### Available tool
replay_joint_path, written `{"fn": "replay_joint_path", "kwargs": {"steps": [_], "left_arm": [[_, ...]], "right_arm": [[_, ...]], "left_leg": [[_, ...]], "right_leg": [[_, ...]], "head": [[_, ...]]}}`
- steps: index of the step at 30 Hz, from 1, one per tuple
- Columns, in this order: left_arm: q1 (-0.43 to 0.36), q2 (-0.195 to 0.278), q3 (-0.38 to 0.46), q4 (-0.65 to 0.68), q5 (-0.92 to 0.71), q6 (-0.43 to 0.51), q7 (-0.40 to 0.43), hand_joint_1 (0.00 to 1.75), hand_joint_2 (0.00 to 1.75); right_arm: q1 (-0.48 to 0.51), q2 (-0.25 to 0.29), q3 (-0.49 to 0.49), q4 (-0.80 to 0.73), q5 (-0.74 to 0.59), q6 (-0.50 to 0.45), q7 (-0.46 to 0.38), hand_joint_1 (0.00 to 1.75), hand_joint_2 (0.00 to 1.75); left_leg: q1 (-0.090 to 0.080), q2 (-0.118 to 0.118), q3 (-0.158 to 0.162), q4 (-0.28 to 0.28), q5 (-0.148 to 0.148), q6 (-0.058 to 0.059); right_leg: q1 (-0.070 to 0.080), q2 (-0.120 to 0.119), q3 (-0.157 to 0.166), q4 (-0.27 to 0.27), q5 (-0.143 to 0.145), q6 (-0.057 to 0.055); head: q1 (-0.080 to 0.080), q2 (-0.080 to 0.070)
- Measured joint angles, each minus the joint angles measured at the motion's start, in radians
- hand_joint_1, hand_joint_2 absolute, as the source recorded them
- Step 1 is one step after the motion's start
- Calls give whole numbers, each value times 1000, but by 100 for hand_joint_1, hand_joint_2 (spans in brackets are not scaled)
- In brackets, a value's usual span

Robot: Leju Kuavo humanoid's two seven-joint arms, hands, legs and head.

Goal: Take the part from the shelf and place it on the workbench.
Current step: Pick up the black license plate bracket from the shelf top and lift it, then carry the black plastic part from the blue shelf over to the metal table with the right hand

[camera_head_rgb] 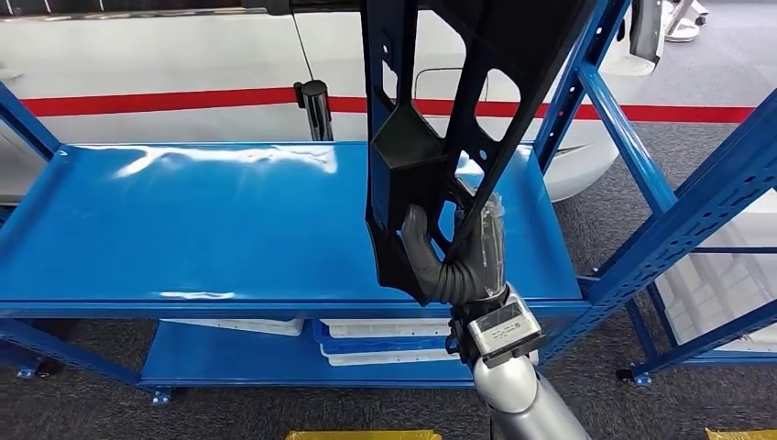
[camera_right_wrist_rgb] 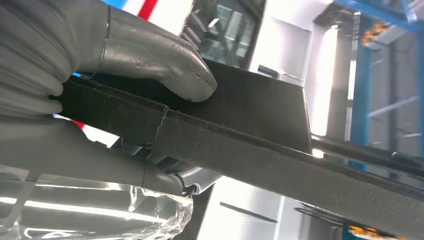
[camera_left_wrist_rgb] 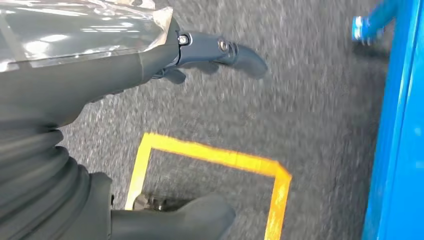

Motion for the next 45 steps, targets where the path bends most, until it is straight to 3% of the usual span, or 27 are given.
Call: {"fn": "replay_joint_path", "kwargs": {"steps": [2,3,6,7,9,11,12,14,15,17,18,19,21,22,23,25,26,28,30,33,35,37,39,40,42,44,45], "left_arm": [[1,0,7,1,2,0,-1,0,175],[1,-1,10,1,2,0,-1,0,175],[2,-7,15,1,2,1,-1,0,175],[2,-9,16,1,2,2,-1,0,175],[3,-15,20,1,2,3,0,0,175],[3,-19,25,1,2,3,1,0,175],[3,-18,27,1,2,3,1,0,175],[4,-17,31,1,2,5,0,0,175],[5,-16,33,1,2,5,0,0,175],[7,-16,35,1,1,6,-1,0,175],[9,-16,37,2,0,6,-1,0,175],[10,-16,38,2,-1,6,-1,0,175],[12,-15,40,2,-4,6,-1,0,175],[12,-15,41,2,-5,6,-1,0,175],[12,-14,42,2,-5,6,-1,0,175],[13,-14,44,2,-5,7,-1,0,175],[12,-14,45,2,-5,8,-1,0,175],[10,-11,49,1,-5,10,-2,0,175],[9,-8,53,0,-6,11,-3,0,175],[10,-8,57,1,-7,10,-4,0,175],[9,-9,58,1,-11,6,-7,0,175],[9,-11,58,1,-19,2,-11,0,175],[10,-14,58,1,-26,-1,-15,0,175],[10,-16,58,1,-28,-2,-17,0,175],[10,-18,58,1,-30,-5,-19,0,175],[8,-20,58,0,-31,-7,-21,0,175],[7,-21,58,0,-32,-8,-22,0,175]], "right_arm": [[1,3,-1,-1,4,0,-1,175,175],[1,3,-2,-2,7,0,-2,175,175],[3,3,-5,-3,14,1,-5,175,175],[6,3,-5,-3,17,1,-6,175,175],[10,3,-5,-2,19,2,-8,175,175],[12,3,-4,-2,20,3,-8,175,175],[12,4,-4,-2,20,4,-9,175,175],[13,5,-3,-2,21,5,-9,175,175],[13,6,-3,-2,21,5,-9,175,175],[14,8,-3,-1,23,5,-9,175,175],[14,9,-3,-1,24,5,-9,175,175],[13,10,-3,-1,25,5,-9,175,175],[14,12,-3,0,26,6,-9,175,175],[14,14,-3,0,27,6,-9,175,175],[15,14,-2,1,28,7,-9,175,175],[17,14,2,2,29,11,-9,175,175],[18,15,4,2,30,13,-9,175,175],[17,18,8,2,32,18,-9,175,175],[15,22,12,2,35,22,-7,175,175],[13,26,15,2,38,27,-2,175,175],[13,26,16,1,39,31,2,175,175],[15,24,17,1,41,36,3,175,175],[22,22,17,1,46,39,2,175,175],[25,21,17,1,49,41,2,175,175],[28,19,18,1,54,42,0,175,175],[29,19,18,0,55,43,-2,175,175],[30,18,18,0,56,43,-4,175,175]], "left_leg": [[0,3,-4,-27,29,1],[3,5,-8,-43,49,2],[16,9,-42,-68,98,-6],[18,10,-57,-68,111,-12],[25,12,-90,-65,136,-24],[37,15,-124,-57,158,-41],[41,15,-140,-50,167,-50],[42,13,-157,-38,182,-68],[41,12,-160,-36,191,-72],[45,10,-161,-36,202,-78],[49,8,-168,-28,188,-80],[52,7,-180,0,153,-83],[52,3,-216,113,47,-83],[50,1,-233,183,5,-82],[49,0,-240,236,-14,-80],[44,0,-207,252,4,-67],[40,-2,-161,203,27,-56],[28,-8,-54,60,35,-30],[15,-11,2,-24,24,-18],[10,-5,-2,-54,55,-15],[15,1,-20,-75,88,-9],[15,2,-50,-77,113,-6],[16,0,-83,-77,136,-12],[17,-3,-99,-76,149,-16],[18,-11,-126,-73,172,-25],[15,-23,-148,-64,190,-36],[14,-29,-154,-61,198,-41]], "right_leg": [[-2,-3,-3,-6,10,11],[0,-3,-10,1,-3,13],[-9,-4,-47,124,-120,8],[-16,-4,-55,181,-150,14],[-32,-4,-43,244,-146,44],[-49,-6,30,182,-99,81],[-52,-7,86,110,-98,92],[-48,-6,165,-10,-130,87],[-45,-5,179,-36,-147,78],[-47,-6,164,-35,-142,58],[-47,-7,156,-31,-134,45],[-45,-8,147,-30,-125,31],[-38,-9,125,-29,-102,8],[-33,-9,113,-29,-90,2],[-28,-9,99,-28,-79,0],[-18,-9,74,-27,-60,-2],[-14,-8,63,-27,-51,-2],[-10,-7,49,-27,-35,2],[-13,-9,45,-28,-21,14],[-15,-10,34,-26,-12,32],[-12,-8,6,29,-67,26],[-17,-8,-34,153,-151,19],[-23,-8,-50,256,-172,35],[-26,-8,-35,262,-154,48],[-31,-1,52,166,-111,64],[-30,19,163,5,-122,54],[-28,25,194,-48,-137,46]], "head": [[-2,0],[-1,0],[1,0],[1,0],[2,0],[2,0],[4,0],[7,0],[8,0],[4,0],[3,0],[3,0],[2,0],[2,0],[1,0],[1,0],[1,0],[2,0],[2,0],[-1,0],[1,0],[4,0],[5,0],[5,0],[6,0],[6,0],[6,0]]}}
